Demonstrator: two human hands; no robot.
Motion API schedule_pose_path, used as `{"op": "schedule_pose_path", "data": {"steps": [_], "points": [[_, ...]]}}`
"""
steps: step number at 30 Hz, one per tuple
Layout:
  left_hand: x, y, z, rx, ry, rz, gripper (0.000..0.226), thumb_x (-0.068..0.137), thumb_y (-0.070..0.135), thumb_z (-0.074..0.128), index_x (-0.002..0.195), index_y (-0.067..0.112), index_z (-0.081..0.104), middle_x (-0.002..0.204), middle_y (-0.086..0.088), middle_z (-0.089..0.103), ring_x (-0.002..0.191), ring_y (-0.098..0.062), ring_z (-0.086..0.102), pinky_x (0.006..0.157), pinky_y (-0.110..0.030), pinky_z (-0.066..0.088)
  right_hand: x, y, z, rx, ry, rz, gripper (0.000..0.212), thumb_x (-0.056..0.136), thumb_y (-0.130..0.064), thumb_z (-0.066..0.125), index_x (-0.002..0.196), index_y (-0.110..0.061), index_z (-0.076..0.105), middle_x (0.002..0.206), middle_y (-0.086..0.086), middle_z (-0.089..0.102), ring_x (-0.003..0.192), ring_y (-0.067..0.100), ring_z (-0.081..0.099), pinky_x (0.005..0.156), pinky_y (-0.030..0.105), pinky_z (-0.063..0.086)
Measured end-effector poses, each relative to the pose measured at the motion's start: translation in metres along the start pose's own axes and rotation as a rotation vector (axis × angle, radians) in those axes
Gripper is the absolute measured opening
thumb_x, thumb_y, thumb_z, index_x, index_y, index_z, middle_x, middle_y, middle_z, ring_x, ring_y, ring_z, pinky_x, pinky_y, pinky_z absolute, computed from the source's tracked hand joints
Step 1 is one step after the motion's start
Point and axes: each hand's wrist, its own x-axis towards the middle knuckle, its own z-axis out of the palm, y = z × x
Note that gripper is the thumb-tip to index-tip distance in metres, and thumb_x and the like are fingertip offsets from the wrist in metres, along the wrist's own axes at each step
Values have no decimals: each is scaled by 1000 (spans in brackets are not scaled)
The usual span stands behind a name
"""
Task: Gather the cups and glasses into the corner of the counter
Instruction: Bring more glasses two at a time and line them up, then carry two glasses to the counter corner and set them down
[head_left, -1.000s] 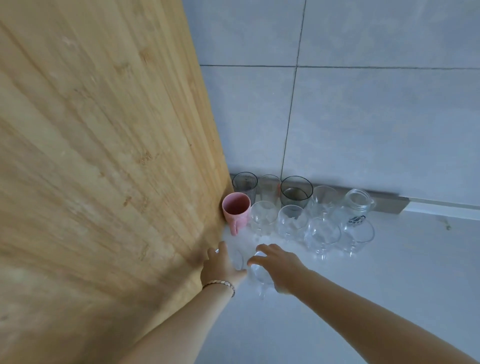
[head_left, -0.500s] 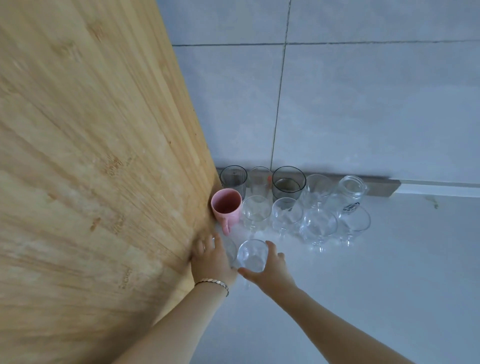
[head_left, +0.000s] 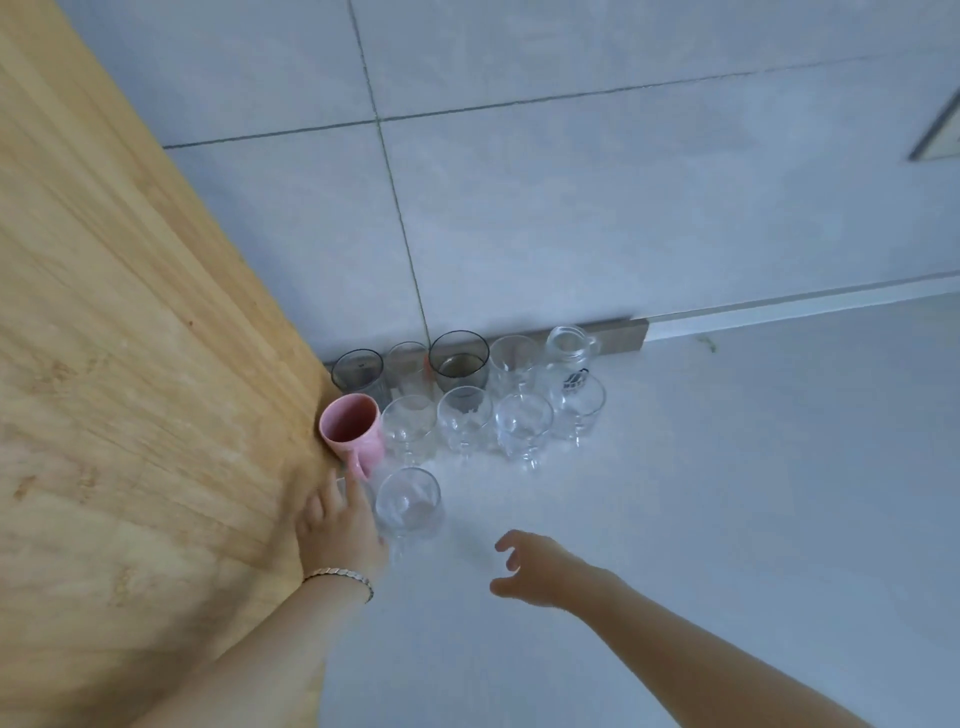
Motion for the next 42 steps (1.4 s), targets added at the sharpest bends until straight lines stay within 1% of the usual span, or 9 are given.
{"op": "schedule_pose_path", "data": {"steps": [4, 7, 11, 18, 23, 28, 32, 36, 42], "points": [[-23, 53, -17, -99, 61, 254, 49, 79, 10, 58, 127, 12, 51, 130, -14, 51, 120, -34, 49, 99, -42, 41, -45, 67, -31, -133, -12, 68, 50, 88, -36, 54, 136, -25, 42, 138, -2, 48, 117, 16, 53, 98, 31, 41], [-48, 122, -19, -67, -228, 414, 23, 88, 17, 46, 107, 21, 57, 113, -3, 55, 105, -27, 56, 83, -31, 46, -89, 132, -58, -139, 66, 140, 50, 90, -36, 52, 136, -24, 41, 139, -2, 47, 126, 16, 47, 101, 31, 39], [-102, 243, -10, -31, -489, 548, 36, 82, 15, 47, 55, 27, 28, 68, 2, 34, 77, -19, 34, 49, -22, 19, -167, 237, -90, -70, 173, 241, 47, 90, -33, 51, 135, -21, 43, 134, 1, 53, 121, 17, 52, 98, 31, 42], [-245, 469, -3, -98, -557, 823, 21, 83, 17, 47, 63, 24, 43, 70, -1, 53, 63, -20, 48, 64, -22, 38, -338, 436, -124, 30, 380, 444, 43, 93, -26, 47, 134, -14, 46, 137, 5, 50, 127, 23, 47, 98, 30, 41], [-340, 603, -11, -45, -448, 1066, 8, 85, 19, 50, 80, 22, 54, 88, -4, 65, 88, -22, 64, 80, -25, 50, -455, 548, -127, 171, 498, 650, 44, 94, -27, 46, 134, -9, 47, 138, 9, 50, 125, 29, 48, 101, 38, 43], [-432, 719, -10, -29, -478, 1258, 6, 86, 23, 52, 80, 25, 55, 104, -2, 68, 84, -18, 56, 74, -21, 41, -543, 643, -121, 468, 639, 870, 32, 91, -12, 49, 119, 1, 58, 98, 11, 61, 88, 30, 58, 74, 30, 47], [-493, 805, 1, 45, -520, 1405, 9, 85, 24, 53, 90, 24, 60, 110, -1, 67, 93, -17, 58, 80, -22, 44, -597, 715, -114, 479, 714, 978, 39, 92, -19, 51, 131, -12, 50, 133, 7, 53, 121, 26, 51, 97, 32, 43], [-547, 892, 4, 189, -511, 1540, 27, 86, 24, 50, 110, 17, 61, 116, -4, 66, 108, -21, 60, 87, -22, 45, -643, 789, -120, 536, 773, 1072, 40, 91, -29, 51, 130, -18, 51, 132, 3, 55, 118, 22, 54, 96, 30, 43], [-614, 1001, 10, 403, -517, 1708, 23, 83, 26, 48, 103, 23, 59, 107, -2, 65, 108, -24, 61, 85, -26, 46, -704, 884, -138, 554, 906, 1301, 45, 88, -27, 54, 131, -15, 46, 134, 8, 48, 122, 26, 49, 97, 33, 43]]}}
